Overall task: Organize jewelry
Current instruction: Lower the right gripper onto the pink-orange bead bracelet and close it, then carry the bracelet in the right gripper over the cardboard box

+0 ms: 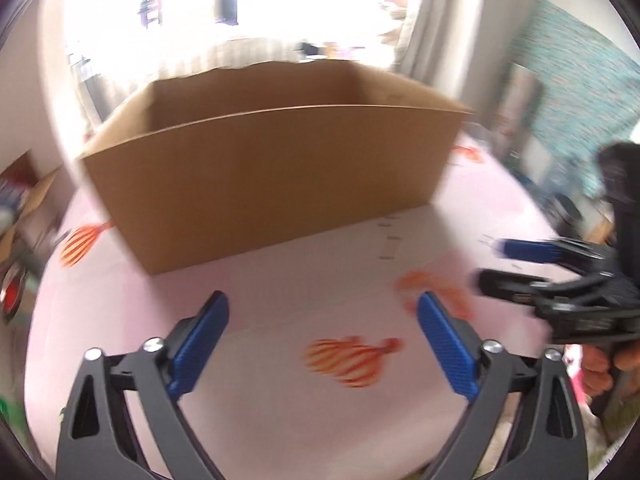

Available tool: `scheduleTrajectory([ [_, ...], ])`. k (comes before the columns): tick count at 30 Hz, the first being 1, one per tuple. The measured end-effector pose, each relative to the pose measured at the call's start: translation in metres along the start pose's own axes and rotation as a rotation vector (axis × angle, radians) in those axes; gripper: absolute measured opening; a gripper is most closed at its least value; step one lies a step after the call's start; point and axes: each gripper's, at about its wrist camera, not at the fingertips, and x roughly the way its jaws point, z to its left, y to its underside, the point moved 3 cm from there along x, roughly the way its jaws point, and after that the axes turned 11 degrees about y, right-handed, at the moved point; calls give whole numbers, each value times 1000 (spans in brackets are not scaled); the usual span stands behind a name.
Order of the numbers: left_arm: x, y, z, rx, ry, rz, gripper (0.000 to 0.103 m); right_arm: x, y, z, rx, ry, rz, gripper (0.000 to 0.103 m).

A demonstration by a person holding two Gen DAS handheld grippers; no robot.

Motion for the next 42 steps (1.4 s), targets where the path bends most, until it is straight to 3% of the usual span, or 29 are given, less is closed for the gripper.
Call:
scheduleTrajectory([
  [2, 5, 0, -14, 35, 41, 19, 77, 6, 1, 1, 2, -23, 20, 54],
  [4, 14, 0, -24, 49, 77, 54, 59, 13, 1, -6, 15, -49, 32, 42],
  [7, 25, 0, -21, 25, 137, 93, 40, 10, -3, -10, 21, -90, 40, 31],
  [9, 31, -2, -19, -3, 174, 106, 35, 12, -6, -10, 6, -122, 49, 28],
  [12, 40, -4, -17, -32, 209, 126, 32, 16, -9, -6, -51, -144, 59, 27],
  [18, 50, 0, -14, -7, 170, 193, 27, 25, -5, 3, -177, -155, 60, 21],
  [28, 54, 1, -22, 161, 107, 213, 26, 32, -4, 16, -312, -157, 49, 16],
  [30, 55, 1, -21, 170, 110, 205, 20, 34, -5, 15, -307, -153, 56, 8],
  [34, 59, -1, -19, 180, 104, 197, 9, 44, -8, 21, -270, -174, 67, 7],
  [42, 26, -13, -30, 192, 143, 111, 9, 12, -12, 10, -181, -181, 2, 7],
])
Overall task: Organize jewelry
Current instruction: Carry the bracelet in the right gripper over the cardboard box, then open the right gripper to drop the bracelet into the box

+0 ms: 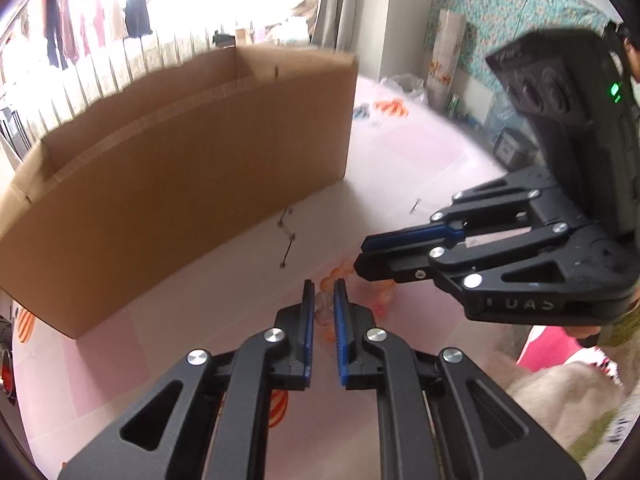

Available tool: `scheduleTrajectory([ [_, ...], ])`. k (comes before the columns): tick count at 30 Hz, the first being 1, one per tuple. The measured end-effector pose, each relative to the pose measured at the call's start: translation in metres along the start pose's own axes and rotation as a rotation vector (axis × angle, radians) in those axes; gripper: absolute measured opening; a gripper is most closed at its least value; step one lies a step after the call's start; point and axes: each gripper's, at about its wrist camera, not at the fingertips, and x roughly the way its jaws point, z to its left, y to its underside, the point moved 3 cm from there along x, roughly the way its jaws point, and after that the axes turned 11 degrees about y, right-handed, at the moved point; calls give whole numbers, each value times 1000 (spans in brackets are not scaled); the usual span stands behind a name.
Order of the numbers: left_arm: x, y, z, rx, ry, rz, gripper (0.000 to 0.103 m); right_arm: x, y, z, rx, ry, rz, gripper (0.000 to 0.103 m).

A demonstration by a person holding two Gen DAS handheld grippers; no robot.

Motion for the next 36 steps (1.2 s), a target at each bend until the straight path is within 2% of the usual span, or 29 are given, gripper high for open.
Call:
scheduleTrajectory([
  [4, -35, -25, -8, 17, 13, -99, 9, -35, -17, 6, -22, 15, -112, 7],
  [8, -73, -62, -6, 41, 26, -215, 9, -68, -55, 9, -64, 26, -244, 7],
  [12, -84, -101, 6, 79, -1, -256, 9, -83, -104, 4, -109, 50, -313, 7],
  [16, -64, -134, 40, 18, 37, -194, 9, -56, -142, -12, -118, 56, -242, 7],
  [20, -23, -158, 84, -107, 91, -71, 9, -10, -167, -31, -104, 70, -80, 7],
  [22, 4, -164, 100, -172, 113, -4, 9, 13, -172, -37, -113, 82, -11, 7],
  [24, 27, -165, 117, -219, 102, 74, 9, 34, -175, -47, -129, 111, 53, 8],
  [27, 52, -161, 135, -308, 111, 179, 9, 52, -177, -51, -160, 192, 94, 11],
  [30, 60, -160, 145, -357, 113, 191, 10, 47, -185, -57, -189, 228, 68, 19],
  [36, 42, -153, 153, -368, 127, 116, 17, 33, -182, -61, -173, 252, 11, 20],
])
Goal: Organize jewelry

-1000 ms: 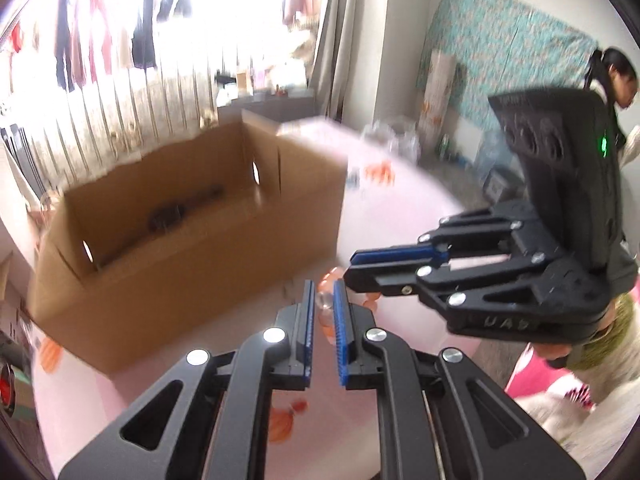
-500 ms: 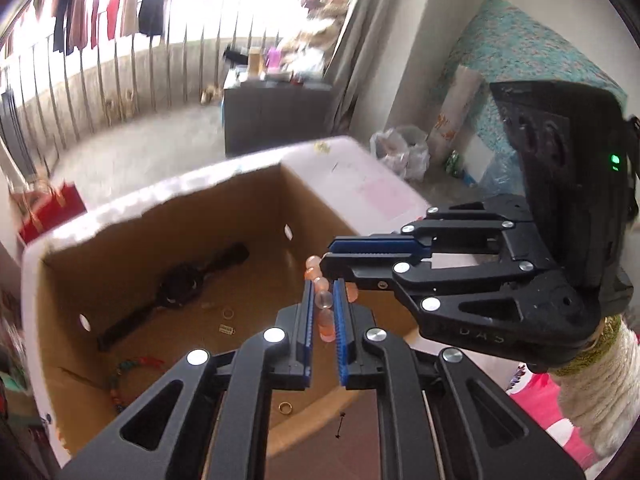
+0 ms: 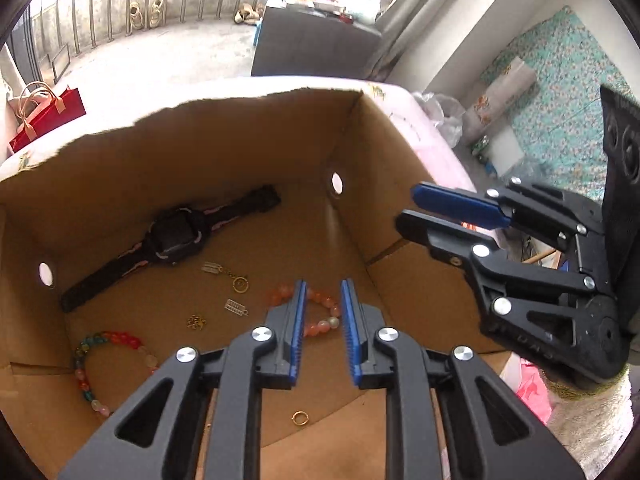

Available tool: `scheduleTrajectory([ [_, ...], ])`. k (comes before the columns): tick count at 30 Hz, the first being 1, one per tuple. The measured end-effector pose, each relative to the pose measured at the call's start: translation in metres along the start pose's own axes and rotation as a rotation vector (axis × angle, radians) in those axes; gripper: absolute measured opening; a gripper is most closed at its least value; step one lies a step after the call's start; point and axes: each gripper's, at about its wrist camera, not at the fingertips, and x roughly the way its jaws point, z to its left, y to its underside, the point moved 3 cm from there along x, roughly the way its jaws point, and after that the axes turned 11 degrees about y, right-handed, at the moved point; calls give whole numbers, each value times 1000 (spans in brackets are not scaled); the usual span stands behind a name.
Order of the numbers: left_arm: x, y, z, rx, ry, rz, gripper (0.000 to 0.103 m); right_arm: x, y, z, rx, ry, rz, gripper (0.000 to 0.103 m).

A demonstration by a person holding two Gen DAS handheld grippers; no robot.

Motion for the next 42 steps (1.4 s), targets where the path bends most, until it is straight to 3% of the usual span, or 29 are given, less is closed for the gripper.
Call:
scheduleTrajectory([
  [3, -20, 3, 4, 13, -14, -54, 18, -9, 5, -10, 54, -9, -23, 21],
  [5, -45, 9, -1, 44, -29, -116, 23, -18, 8, -14, 90, 9, -42, 30],
  [6, -55, 15, -1, 60, -41, -147, 34, -24, 11, -17, 111, 34, -62, 42],
  [7, -69, 20, -3, 76, -56, -182, 47, -29, 13, -17, 128, 38, -83, 47],
  [10, -118, 45, -3, 108, -117, -313, 72, -44, 25, -27, 202, 0, -101, 54],
  [15, -177, 87, 31, 21, -270, -498, 92, -19, 52, -38, 374, -156, 60, 55],
  [17, -180, 100, 55, -70, -284, -510, 92, -4, 62, -38, 434, -214, 136, 55],
  [21, -150, 119, 95, -231, -175, -409, 92, 18, 75, -25, 522, -387, 267, 56],
  [25, -127, 123, 95, -244, -78, -362, 93, 2, 70, -9, 494, -352, 252, 56],
  [27, -128, 125, 92, -245, -169, -377, 93, -7, 71, 3, 482, -374, 252, 55],
  [29, -134, 128, 92, -253, -185, -388, 93, -14, 74, 11, 463, -355, 246, 55],
  [33, -144, 141, 85, -289, -104, -396, 93, -25, 87, 22, 435, -279, 234, 55],
  [42, -158, 206, 35, -301, -14, -399, 93, -64, 134, 21, 466, -298, 215, 56],
])
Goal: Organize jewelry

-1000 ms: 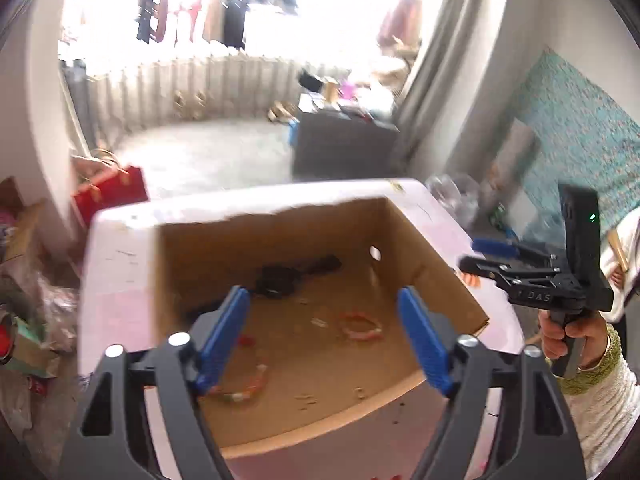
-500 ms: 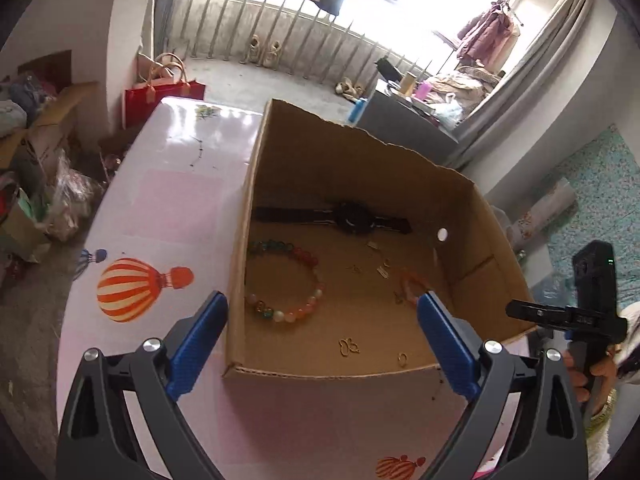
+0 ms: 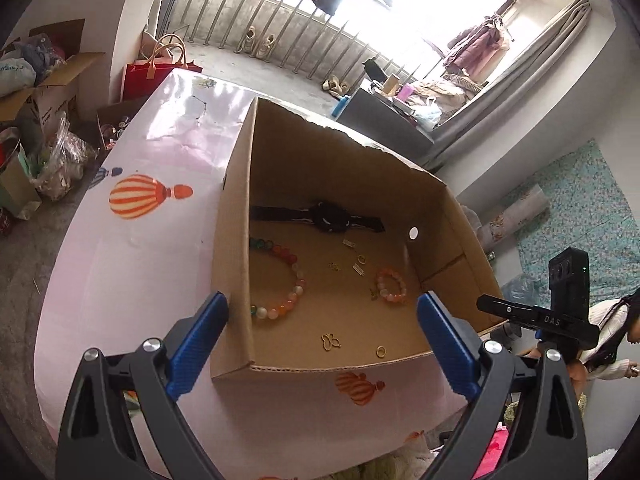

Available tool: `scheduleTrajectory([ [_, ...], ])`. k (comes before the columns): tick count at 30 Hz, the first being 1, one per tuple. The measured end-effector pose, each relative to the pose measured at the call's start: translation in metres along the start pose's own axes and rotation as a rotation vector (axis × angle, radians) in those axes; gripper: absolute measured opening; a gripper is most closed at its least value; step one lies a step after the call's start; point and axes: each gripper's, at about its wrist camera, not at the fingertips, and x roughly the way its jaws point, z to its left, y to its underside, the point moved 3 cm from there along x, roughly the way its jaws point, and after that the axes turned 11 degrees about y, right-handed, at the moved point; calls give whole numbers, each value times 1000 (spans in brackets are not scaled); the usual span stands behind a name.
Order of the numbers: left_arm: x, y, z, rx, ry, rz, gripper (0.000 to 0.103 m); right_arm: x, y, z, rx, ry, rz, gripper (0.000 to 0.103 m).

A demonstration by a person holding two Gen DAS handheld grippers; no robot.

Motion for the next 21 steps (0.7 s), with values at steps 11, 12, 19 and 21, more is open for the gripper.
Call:
scheduleTrajectory([
  [11, -4, 25, -16, 75, -61, -32, 93, -18, 17, -25, 51, -21, -70, 57],
  [12, -9, 26, -19, 94, -75, -56, 93, -21, 16, -24, 52, -15, -85, 59],
  [19, -60, 39, -65, 291, -185, -262, 96, -88, 40, -15, 31, 172, -367, 83],
  [21, -65, 45, -77, 324, -197, -269, 98, -102, 53, 1, -11, 155, -425, 88],
])
